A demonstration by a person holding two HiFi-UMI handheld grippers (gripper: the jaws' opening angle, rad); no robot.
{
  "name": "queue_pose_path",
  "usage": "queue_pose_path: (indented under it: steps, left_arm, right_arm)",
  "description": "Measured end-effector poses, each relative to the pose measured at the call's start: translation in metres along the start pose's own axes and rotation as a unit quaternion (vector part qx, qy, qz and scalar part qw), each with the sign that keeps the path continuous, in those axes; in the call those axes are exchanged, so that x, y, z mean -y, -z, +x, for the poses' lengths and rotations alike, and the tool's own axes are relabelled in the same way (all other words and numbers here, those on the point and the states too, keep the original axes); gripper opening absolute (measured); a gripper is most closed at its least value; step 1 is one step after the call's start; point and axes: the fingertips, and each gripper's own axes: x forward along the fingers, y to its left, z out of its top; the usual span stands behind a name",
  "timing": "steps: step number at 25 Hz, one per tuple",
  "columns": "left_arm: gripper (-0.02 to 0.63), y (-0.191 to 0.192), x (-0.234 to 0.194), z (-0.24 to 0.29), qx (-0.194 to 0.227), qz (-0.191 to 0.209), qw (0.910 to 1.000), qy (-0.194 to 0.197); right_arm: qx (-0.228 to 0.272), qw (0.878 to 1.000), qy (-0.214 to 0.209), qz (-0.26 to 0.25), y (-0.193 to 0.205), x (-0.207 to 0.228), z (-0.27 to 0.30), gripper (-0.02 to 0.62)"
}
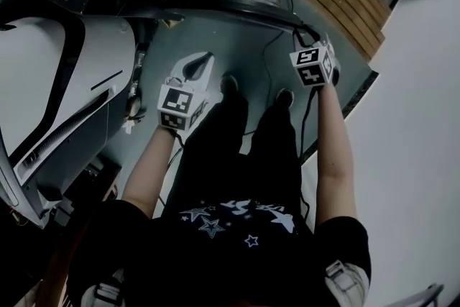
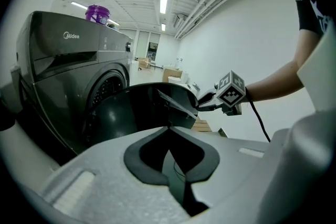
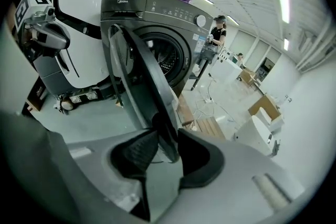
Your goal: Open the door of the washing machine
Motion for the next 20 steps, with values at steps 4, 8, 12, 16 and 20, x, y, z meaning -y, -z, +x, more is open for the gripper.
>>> queue_pose_path:
  steps: [4,8,12,16,20]
  left_arm:
    - [0.011,0.011,0.002,0.000,0.002,0.016,0.9998,0.008]
    - [0.011,0.020,0.004,0.003,-0.019,0.007,0.9998,0.003]
    - [0.011,0.031,0.015,0.009,-0.024,0.010,0.9996,0.009]
    - [0.011,0.035,0.034,0.009,-0.017,0.021,0.9996,0.011]
    - [0.011,0.055,0.053,-0.007,-0.018,0.021,0.9996,0.007]
  right_arm:
    - [0.001,1.000,-0.001,0.020,0.012,-0.019,-0.014,0.121]
    - [0.013,0.999,-0.006,0.029,0.019,-0.033,-0.022,0.121]
    - [0.019,0.999,-0.011,0.036,0.024,-0.044,-0.028,0.118]
    - [0.032,0.998,-0.006,0.052,0.030,-0.052,-0.036,0.115]
    - [0.043,0.997,-0.002,0.065,0.035,-0.065,-0.045,0.114]
